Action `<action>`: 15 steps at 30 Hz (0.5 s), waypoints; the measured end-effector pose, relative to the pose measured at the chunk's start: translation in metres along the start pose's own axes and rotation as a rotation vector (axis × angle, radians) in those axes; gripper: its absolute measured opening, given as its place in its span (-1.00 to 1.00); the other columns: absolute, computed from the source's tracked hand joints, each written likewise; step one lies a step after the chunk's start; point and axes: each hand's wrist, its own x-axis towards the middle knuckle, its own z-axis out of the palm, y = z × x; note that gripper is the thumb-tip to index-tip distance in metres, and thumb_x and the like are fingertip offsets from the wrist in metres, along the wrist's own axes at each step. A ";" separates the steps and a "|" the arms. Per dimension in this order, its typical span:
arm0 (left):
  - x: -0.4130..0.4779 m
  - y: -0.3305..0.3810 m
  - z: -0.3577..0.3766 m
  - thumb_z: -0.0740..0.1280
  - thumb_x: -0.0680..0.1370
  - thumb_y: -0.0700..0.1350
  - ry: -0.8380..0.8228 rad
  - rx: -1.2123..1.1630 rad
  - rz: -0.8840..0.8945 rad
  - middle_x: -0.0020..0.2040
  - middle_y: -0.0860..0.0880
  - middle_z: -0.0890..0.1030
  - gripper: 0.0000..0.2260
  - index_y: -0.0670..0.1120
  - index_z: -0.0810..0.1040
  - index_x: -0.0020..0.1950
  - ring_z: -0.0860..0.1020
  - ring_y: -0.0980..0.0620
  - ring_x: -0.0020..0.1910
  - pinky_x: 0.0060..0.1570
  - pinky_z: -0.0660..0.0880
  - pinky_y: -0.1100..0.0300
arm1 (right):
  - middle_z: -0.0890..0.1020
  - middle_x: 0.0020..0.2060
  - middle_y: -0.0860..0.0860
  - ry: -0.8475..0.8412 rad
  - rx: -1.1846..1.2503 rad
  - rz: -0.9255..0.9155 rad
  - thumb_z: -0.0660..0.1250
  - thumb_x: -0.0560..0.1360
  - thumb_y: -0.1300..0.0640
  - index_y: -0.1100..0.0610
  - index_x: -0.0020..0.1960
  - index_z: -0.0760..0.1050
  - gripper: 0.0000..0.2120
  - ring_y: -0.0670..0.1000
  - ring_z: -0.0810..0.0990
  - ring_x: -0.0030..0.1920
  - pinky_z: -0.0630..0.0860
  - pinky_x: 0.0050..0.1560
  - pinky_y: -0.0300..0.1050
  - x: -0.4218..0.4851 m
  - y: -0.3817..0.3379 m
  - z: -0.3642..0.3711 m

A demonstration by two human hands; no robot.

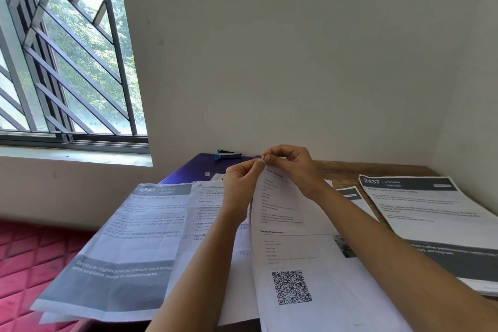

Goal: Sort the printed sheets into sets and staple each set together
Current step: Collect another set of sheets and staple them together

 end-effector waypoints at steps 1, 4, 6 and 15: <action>0.000 0.000 0.000 0.32 0.59 -0.11 0.001 -0.001 -0.001 -0.16 -0.28 0.66 -0.79 -0.19 0.68 -0.12 0.61 -0.36 -0.14 -0.08 0.57 -0.19 | 0.68 -0.17 0.08 -0.005 0.004 0.000 0.41 0.43 0.09 0.18 -0.10 0.64 -0.84 0.06 0.65 -0.17 0.57 -0.10 -0.12 0.000 0.000 0.000; 0.002 -0.002 0.000 0.32 0.58 -0.10 -0.005 0.000 -0.016 -0.15 -0.30 0.65 -0.77 -0.22 0.67 -0.12 0.61 -0.38 -0.13 -0.09 0.57 -0.18 | 0.64 -0.15 0.13 -0.032 -0.015 -0.006 0.39 0.47 0.11 0.17 -0.12 0.61 -0.88 0.06 0.62 -0.15 0.54 -0.06 -0.05 0.001 0.002 -0.001; 0.003 -0.002 0.000 0.31 0.59 -0.08 -0.013 -0.019 -0.044 -0.16 -0.29 0.65 -0.74 -0.25 0.65 -0.12 0.61 -0.33 -0.17 -0.14 0.57 -0.08 | 0.62 -0.14 0.16 -0.035 -0.035 -0.014 0.38 0.50 0.13 0.16 -0.12 0.60 -0.90 0.05 0.61 -0.14 0.53 -0.06 -0.06 0.001 0.003 -0.001; 0.006 -0.005 -0.005 0.33 0.55 -0.26 0.022 -0.182 -0.100 -0.09 -0.19 0.65 -0.76 -0.07 0.57 0.19 0.64 -0.12 -0.19 -0.17 0.61 0.02 | 0.61 -0.14 0.11 0.009 -0.100 -0.013 0.35 0.53 0.16 0.13 -0.15 0.58 -0.90 -0.01 0.58 -0.13 0.50 -0.02 -0.07 0.001 0.003 -0.003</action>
